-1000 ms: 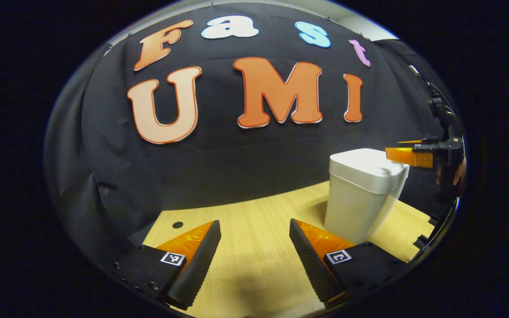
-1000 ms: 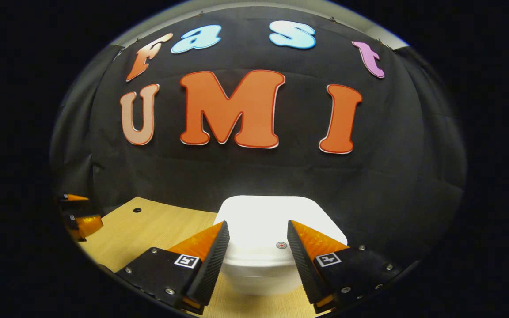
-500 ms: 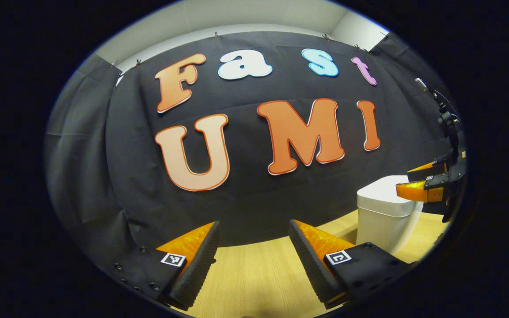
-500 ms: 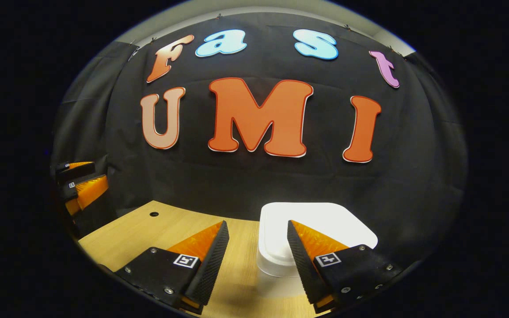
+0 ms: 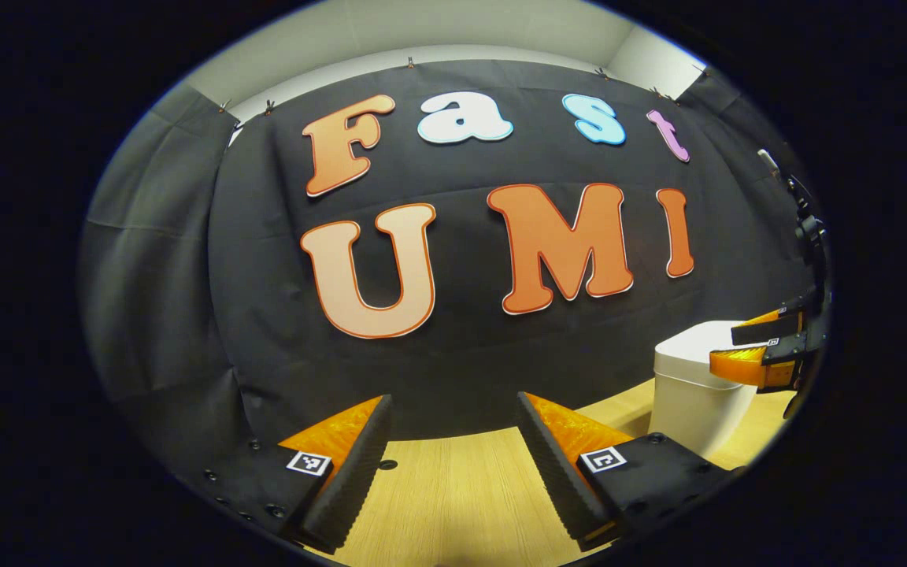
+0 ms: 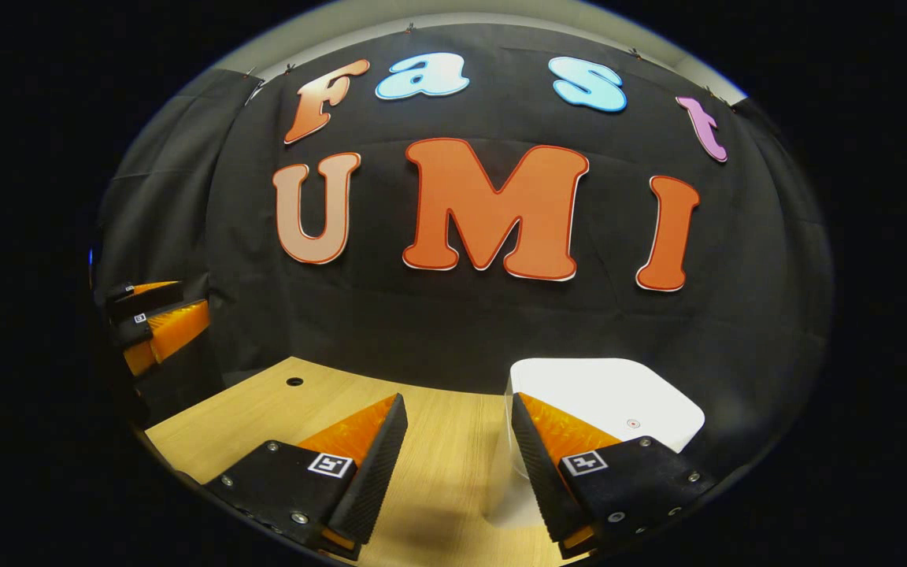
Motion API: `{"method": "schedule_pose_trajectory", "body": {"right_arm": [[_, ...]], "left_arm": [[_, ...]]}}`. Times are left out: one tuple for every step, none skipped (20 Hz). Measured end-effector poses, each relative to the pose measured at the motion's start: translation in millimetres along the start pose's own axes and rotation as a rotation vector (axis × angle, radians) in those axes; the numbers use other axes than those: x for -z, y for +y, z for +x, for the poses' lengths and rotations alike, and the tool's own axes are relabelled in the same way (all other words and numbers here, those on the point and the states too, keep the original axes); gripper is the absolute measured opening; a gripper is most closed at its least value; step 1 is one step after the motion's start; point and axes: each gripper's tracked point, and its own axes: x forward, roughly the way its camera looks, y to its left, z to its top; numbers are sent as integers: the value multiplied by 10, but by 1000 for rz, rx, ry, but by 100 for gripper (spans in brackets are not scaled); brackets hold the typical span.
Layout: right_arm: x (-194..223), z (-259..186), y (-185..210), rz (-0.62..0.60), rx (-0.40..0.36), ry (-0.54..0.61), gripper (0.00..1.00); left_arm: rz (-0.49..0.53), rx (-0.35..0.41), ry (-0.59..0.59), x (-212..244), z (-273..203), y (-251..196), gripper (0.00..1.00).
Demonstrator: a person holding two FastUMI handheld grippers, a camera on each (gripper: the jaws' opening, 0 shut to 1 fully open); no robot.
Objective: Press the lid of the desktop garbage bin to open it, pick up the crumpled paper on the desktop and throw it into the bin, then pick up the pop can on the desktop and drop it into the bin, and finally close the garbage bin lid.
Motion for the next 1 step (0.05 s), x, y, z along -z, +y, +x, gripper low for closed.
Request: {"method": "schedule_pose_trajectory", "body": {"right_arm": [[0,-6,28,3,-3,-1,81]], "left_arm": [[-2,1,3,8,3,3,97]]}}
